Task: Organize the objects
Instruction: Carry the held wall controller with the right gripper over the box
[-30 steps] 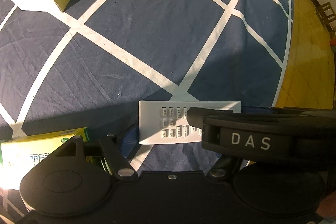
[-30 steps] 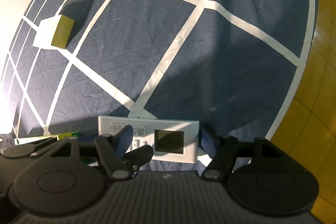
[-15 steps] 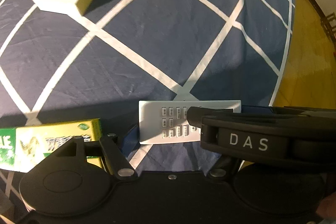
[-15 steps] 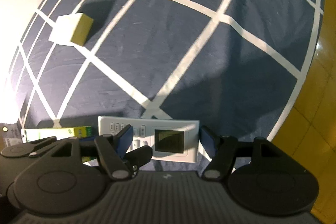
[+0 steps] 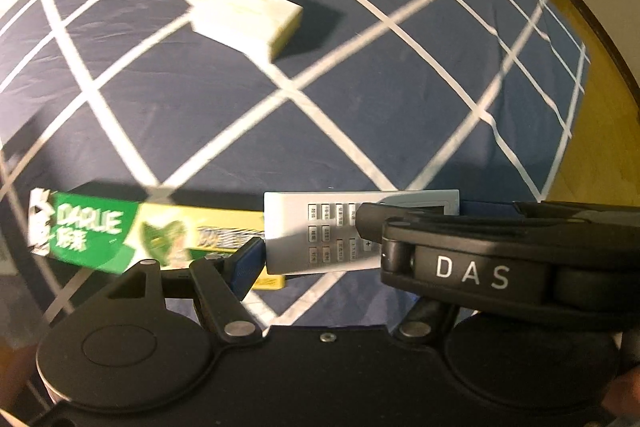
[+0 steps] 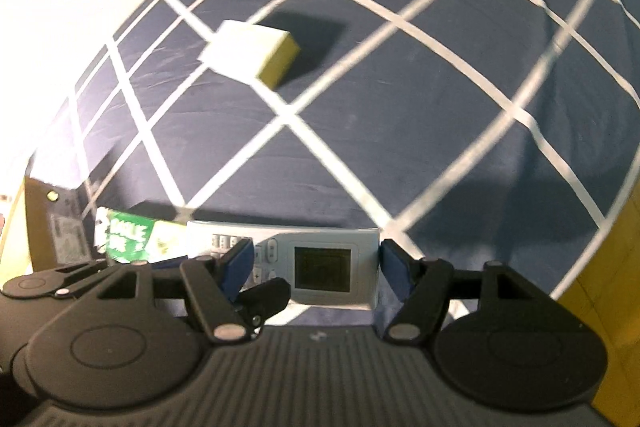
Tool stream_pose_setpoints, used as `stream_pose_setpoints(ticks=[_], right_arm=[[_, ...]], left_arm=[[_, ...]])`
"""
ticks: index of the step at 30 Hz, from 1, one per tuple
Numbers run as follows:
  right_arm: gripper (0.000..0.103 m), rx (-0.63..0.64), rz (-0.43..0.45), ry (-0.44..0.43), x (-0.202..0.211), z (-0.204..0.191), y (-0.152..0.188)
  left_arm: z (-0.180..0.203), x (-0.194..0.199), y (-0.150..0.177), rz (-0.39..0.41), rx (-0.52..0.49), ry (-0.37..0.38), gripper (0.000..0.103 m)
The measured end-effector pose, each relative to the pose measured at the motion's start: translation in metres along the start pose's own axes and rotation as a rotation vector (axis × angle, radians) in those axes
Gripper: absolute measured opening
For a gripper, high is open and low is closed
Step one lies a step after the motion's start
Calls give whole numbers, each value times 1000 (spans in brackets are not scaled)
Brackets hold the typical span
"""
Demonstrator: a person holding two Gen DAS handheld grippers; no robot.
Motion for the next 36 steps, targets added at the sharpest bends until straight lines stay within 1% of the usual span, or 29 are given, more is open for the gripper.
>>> stream_pose_setpoints(ticks=[9,17,28,36], right_arm=[[68,137,5,-37,9,-71,0],[68,246,14,-70,12,-142,4],[68,376,18,-119,8,-249,29],[68,456,6,-147,0,-324,57]], left_arm=[[-52,42,7,69,116,-38,68],[-107,80,15,128,207,-73,68],[-194,130,39,193,320,-120,68],[-256,160,73,223,397,-148,68]])
Point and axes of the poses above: each gripper's, at about its wrist camera, not at the fingertips, and x roughly against the way its jaws point, z to its right, y to its underside, the point moved 9 cm from there along -x, roughly the way its jaws point, and after that the axes turned 2 degrees about -z, right-handed, at the moved point
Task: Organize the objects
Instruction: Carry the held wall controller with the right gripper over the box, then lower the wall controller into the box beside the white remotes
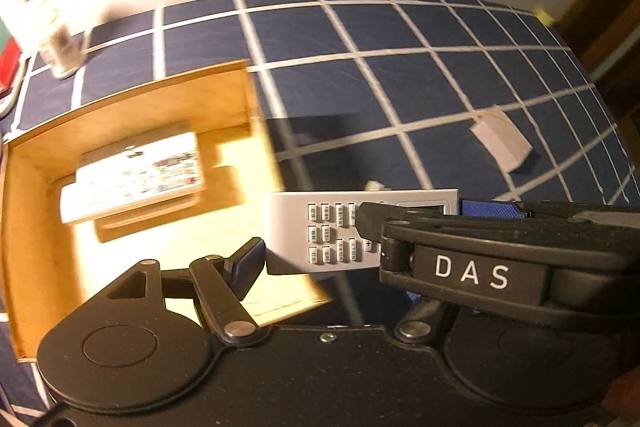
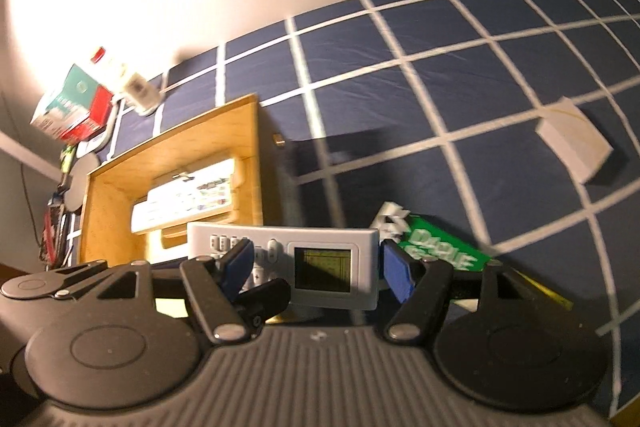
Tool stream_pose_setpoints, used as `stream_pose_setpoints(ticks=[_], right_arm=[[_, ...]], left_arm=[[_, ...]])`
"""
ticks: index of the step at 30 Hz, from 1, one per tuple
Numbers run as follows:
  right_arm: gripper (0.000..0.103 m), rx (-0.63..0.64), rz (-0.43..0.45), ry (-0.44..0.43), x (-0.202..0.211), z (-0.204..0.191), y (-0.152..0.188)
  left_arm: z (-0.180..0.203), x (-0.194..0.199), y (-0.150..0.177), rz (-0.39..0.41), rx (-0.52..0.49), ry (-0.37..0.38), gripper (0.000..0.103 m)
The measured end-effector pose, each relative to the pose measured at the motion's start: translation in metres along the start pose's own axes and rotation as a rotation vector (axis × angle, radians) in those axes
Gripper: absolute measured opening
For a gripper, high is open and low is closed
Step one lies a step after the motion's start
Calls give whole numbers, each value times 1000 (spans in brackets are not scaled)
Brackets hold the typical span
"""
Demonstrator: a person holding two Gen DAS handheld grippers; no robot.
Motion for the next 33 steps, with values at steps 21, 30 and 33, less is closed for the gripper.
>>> stream_pose_setpoints(ticks=[21,30,33], right_arm=[[68,188,-114,-54,-78,-159,19],[68,190,-177,-45,-119,-161,15],[68,186,-203,-43,-133,-158,14]], left_arm=[[-163,10,30,-12,221,-49,68],[-183,-22,26,-66,253,-39,68],[-188,-35,25,-91,258,-36,68]])
Point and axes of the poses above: each gripper's, at about its wrist camera, not at the fingertips, and x roughly against the way its jaws point, z to its right, y to its underside, the point moved 9 cm from there along -x, roughly the way its jaws point, and after that the axes turned 2 degrees about -z, right-handed, at the moved point
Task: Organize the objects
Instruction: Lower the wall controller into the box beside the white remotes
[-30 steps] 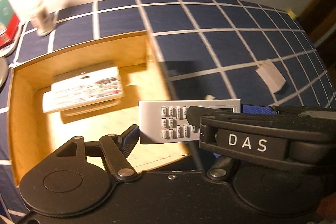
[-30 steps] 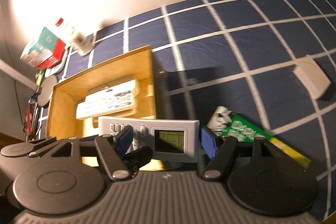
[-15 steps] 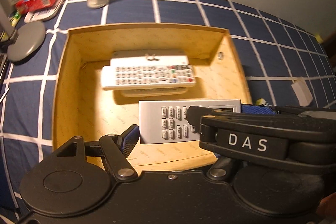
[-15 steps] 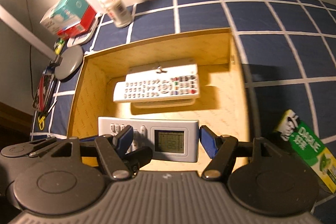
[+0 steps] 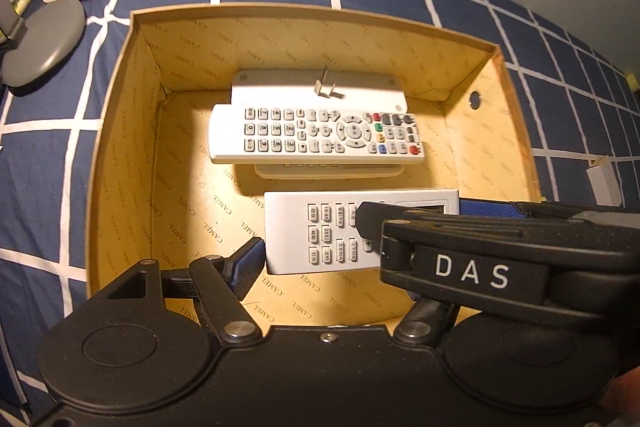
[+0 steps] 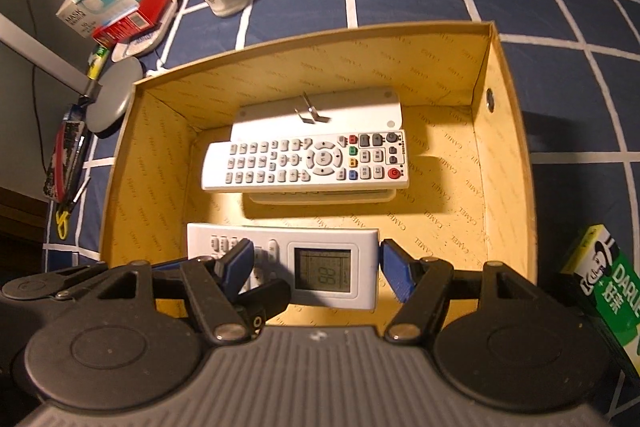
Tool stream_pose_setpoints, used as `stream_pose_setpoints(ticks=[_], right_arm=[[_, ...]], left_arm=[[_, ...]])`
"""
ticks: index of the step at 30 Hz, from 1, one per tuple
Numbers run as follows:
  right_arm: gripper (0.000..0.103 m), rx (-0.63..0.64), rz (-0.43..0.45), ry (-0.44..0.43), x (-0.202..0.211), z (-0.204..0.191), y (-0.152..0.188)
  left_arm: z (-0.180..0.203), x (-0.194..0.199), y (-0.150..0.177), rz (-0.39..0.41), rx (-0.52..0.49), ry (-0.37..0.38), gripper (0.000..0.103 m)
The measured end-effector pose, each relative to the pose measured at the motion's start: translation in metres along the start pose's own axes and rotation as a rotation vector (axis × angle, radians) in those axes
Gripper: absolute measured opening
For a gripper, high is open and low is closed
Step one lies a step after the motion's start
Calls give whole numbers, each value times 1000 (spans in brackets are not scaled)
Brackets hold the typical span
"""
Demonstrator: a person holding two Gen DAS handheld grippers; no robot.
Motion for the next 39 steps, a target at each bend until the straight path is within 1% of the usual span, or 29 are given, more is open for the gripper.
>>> stream_pose_setpoints(ticks=[10,18,30,39], right_arm=[[68,-20,-84,-6,-44,12,-9],[68,-24,-134,-4,-69,18,-14],[68,-28,-163,6,-84,24,-20],[69,-28,-165,8,-87,24,-25]], left_arm=[[-12,-41,-9,-84,19,-5,68],[-21,-63,-12,-128,39,-1,68],[-26,-76,-15,-155,50,9,68],[-28,-77,-18,-160,62,11,68]])
Point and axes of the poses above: each gripper's, at about its wrist camera, not at the fingertips, and x roughly against the way its jaws point, z to its right, y to its underside, the point moved 9 cm from there along -x, roughly the way its jaws point, and after that the axes turned 2 degrees about -z, right-handed, at the moved point
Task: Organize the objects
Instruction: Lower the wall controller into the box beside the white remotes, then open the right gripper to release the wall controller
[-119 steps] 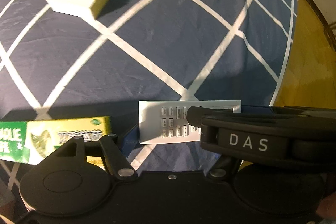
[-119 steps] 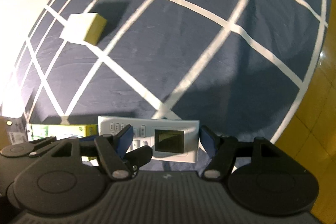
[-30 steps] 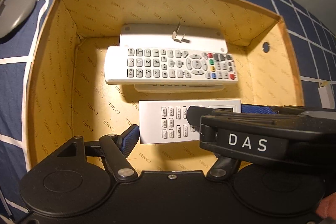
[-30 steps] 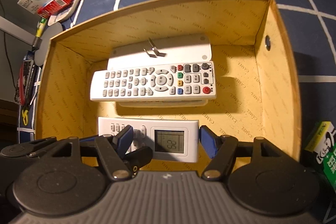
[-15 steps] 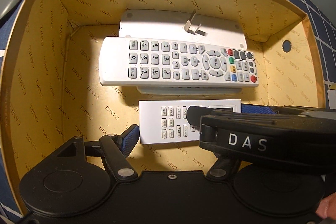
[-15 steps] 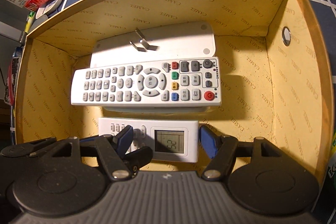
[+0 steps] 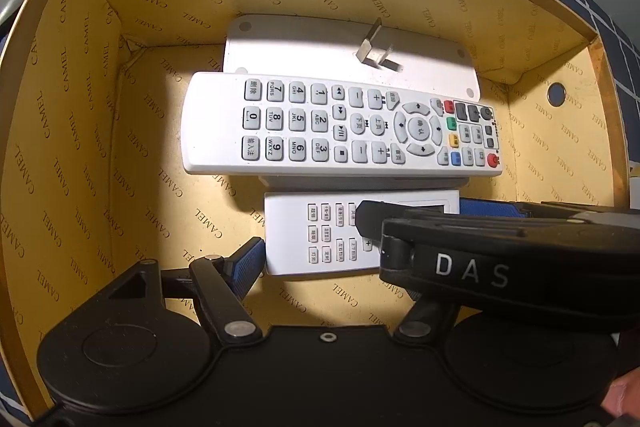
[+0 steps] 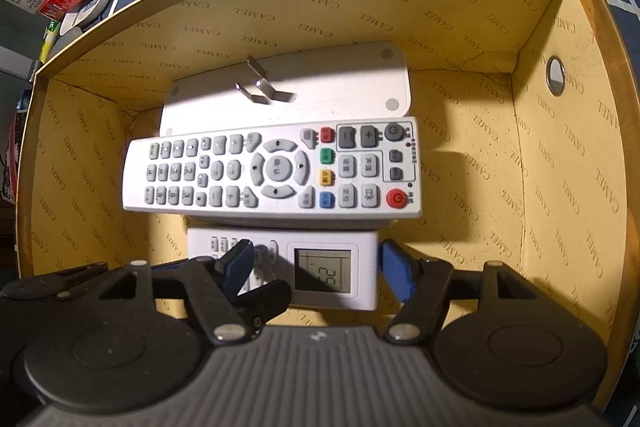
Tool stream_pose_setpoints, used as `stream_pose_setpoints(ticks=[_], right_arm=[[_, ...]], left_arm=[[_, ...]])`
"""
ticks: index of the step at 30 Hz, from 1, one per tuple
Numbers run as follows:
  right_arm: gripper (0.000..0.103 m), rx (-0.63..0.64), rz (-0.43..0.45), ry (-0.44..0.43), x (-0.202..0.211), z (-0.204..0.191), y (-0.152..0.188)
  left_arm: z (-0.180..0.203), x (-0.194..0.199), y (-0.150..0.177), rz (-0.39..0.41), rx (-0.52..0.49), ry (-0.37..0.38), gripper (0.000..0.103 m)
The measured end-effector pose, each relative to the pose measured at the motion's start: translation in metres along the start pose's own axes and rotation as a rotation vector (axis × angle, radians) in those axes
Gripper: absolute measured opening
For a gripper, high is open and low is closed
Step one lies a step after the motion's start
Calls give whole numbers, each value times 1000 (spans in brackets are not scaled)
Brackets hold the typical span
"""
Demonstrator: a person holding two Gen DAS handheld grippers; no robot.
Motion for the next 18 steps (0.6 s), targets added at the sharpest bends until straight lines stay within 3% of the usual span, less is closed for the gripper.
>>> stream_pose_setpoints(ticks=[11,18], right_arm=[[69,-16,10,6,5,2,3],[69,-18,46,4,23,-3,8]], left_arm=[[-2,4,3,0,15,1,69],[-1,24,5,40,12,-6,70]])
Point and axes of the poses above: each gripper's, at about its wrist camera, not at the fingertips, and x roughly against the way its jaws point, z to its right, y to its underside, the point moved 9 cm from there along -x, roughly the way its jaws point, and after that the axes turned 2 degrees about -z, right-handed, at the moved point
